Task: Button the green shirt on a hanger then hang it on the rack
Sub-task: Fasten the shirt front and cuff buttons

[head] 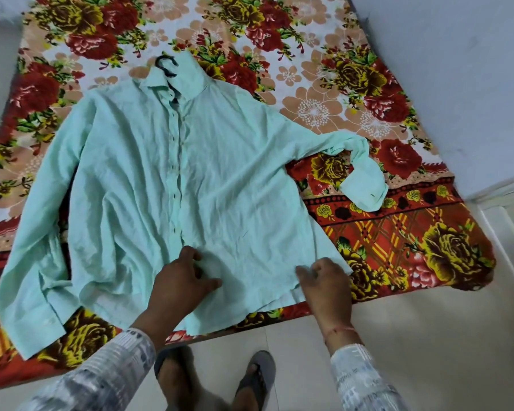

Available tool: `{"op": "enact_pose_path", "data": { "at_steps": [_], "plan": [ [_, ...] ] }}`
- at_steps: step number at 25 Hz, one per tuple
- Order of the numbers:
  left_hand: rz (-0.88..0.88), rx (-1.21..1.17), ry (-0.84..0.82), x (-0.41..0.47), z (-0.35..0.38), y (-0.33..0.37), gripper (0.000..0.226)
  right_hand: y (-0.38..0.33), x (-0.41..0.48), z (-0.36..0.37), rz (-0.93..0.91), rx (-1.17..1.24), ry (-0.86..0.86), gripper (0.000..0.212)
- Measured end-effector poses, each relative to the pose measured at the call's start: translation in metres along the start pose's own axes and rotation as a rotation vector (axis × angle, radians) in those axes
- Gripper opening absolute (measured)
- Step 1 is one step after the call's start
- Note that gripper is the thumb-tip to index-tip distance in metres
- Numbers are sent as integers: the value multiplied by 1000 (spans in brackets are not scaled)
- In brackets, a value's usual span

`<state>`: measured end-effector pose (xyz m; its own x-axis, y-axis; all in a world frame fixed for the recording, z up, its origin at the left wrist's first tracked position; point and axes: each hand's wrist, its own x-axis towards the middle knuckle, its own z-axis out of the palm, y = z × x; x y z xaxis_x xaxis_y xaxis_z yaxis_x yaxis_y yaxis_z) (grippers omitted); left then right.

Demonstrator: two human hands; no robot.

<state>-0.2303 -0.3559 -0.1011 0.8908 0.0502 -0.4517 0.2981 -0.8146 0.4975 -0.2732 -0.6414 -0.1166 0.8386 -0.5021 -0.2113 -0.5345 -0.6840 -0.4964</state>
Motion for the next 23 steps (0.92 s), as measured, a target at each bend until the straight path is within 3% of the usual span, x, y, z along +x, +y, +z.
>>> {"op": "enact_pose_path", "data": {
  "at_steps": [2,6,8,11,13,15,17,18,20,23],
  "plan": [
    [-19,-26,-7,-1,11,-2,67,5,-2,1,38,-39,-78,35],
    [-106,-121,111,-2,18,-5,84,6,11,-5,197,137,-24,29],
    [-145,-101,143,-1,17,-4,96,9,15,-9,128,21,-40,19],
    [-238,-226,37,0,9,5,80,3,17,-20,1,41,-90,16],
    [-310,-478,-12,1,2,7,56,-19,18,-43,-52,274,-116,16],
    [-359,-862,-116,3,-7,5,31,-52,19,-72,30,762,-256,14],
    [-369,-1245,-323,-4,-17,4,33,-69,20,-93,169,1185,-381,8],
    [-357,-1349,-405,-7,-23,3,38,-66,24,-96,213,1245,-341,6],
    [-348,-1376,-502,-13,-33,-1,43,-43,31,-91,279,1141,-172,2],
    [-313,-1163,-592,-22,-35,-2,39,6,29,-79,144,661,-21,15]
  ]
}}
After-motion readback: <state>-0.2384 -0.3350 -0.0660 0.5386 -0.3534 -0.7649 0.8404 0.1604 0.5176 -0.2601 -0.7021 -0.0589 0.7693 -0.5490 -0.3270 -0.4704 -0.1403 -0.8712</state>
